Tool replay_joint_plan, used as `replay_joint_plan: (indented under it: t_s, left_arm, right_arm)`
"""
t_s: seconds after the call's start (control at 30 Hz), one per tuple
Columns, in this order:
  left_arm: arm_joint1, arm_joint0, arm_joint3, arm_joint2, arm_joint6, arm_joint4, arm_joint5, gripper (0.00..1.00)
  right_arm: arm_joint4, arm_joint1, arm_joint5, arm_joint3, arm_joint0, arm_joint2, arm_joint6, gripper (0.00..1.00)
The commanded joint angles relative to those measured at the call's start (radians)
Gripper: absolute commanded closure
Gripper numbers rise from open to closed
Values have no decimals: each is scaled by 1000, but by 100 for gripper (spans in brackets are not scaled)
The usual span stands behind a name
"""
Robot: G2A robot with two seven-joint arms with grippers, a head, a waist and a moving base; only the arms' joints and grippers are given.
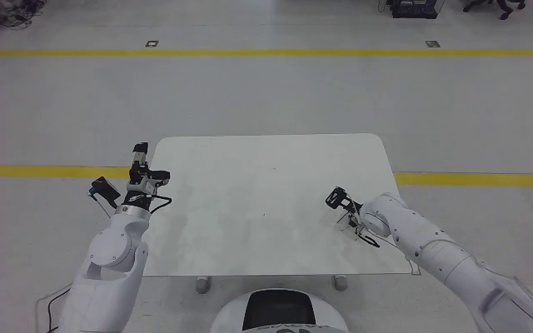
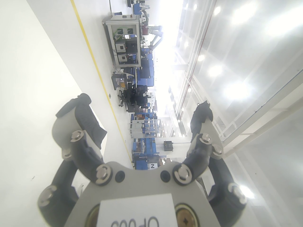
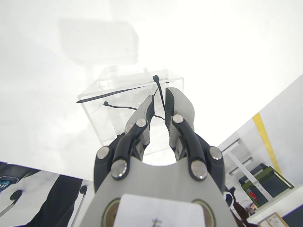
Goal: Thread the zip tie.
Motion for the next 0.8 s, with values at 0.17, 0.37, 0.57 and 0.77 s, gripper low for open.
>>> replay_joint_plan:
  t_s: [0.17, 0.37, 0.57, 0.77]
  left_arm:
    - [0, 0, 0, 0, 0, 0, 0, 0]
    - [0, 0, 0, 0, 0, 0, 0, 0]
    - [0, 0, 0, 0, 0, 0, 0, 0]
    - [0, 0, 0, 0, 0, 0, 0, 0]
  right_arm:
    - [-15, -8, 1, 8, -10, 18, 0, 86]
    - [-21, -18, -6, 30, -12, 29, -2, 86]
    - [-27, -30, -12, 48, -13, 39, -6, 99]
    - [-45, -31, -21, 37, -17, 60, 2, 100]
